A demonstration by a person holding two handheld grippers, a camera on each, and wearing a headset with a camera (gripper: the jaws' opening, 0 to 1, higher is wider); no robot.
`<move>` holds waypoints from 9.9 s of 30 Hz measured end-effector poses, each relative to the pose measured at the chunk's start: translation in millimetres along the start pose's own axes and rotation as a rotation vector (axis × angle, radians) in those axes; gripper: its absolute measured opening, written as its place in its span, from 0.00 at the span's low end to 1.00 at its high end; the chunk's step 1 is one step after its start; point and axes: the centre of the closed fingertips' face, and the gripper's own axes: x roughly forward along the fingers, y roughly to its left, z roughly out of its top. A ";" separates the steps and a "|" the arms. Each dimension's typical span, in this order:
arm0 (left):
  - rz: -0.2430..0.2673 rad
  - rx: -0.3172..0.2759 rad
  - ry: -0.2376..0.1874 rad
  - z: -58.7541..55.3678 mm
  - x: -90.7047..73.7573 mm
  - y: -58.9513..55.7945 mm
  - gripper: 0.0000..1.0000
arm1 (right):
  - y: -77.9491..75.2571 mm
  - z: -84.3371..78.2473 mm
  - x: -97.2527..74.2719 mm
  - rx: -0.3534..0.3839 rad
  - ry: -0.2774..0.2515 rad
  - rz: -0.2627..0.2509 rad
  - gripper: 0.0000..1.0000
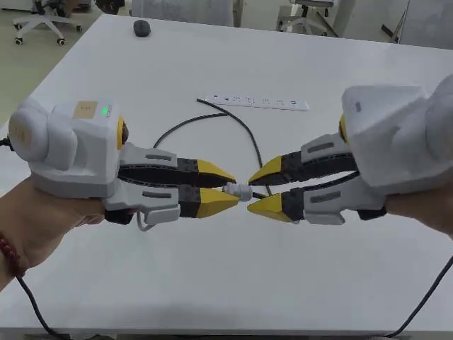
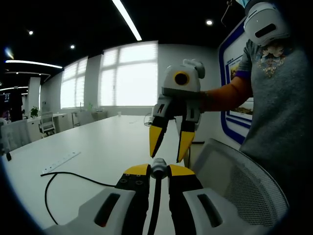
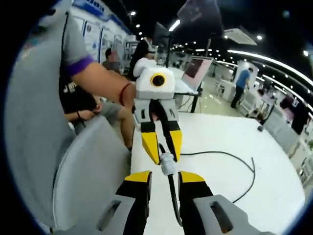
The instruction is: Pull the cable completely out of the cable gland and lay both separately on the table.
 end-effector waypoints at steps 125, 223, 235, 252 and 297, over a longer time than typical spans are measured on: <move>0.079 0.033 0.040 -10.0 -2.8 1.6 0.14 | -4.4 -16.1 13.6 -0.190 0.039 -0.225 0.00; 0.103 0.048 0.110 -21.3 1.7 1.9 0.14 | -7.5 -23.3 14.7 -0.281 0.153 -0.174 0.00; 0.100 0.057 0.110 -21.1 -0.5 0.5 0.14 | -9.6 -30.0 6.2 -0.316 0.160 -0.171 0.00; 0.121 0.058 0.132 -28.1 -17.6 5.8 0.14 | -30.0 -64.7 -13.0 -0.260 0.229 -0.218 0.00; 0.142 0.024 0.162 -39.6 -9.4 8.1 0.14 | -31.6 -75.2 -16.5 -0.100 0.162 -0.202 0.16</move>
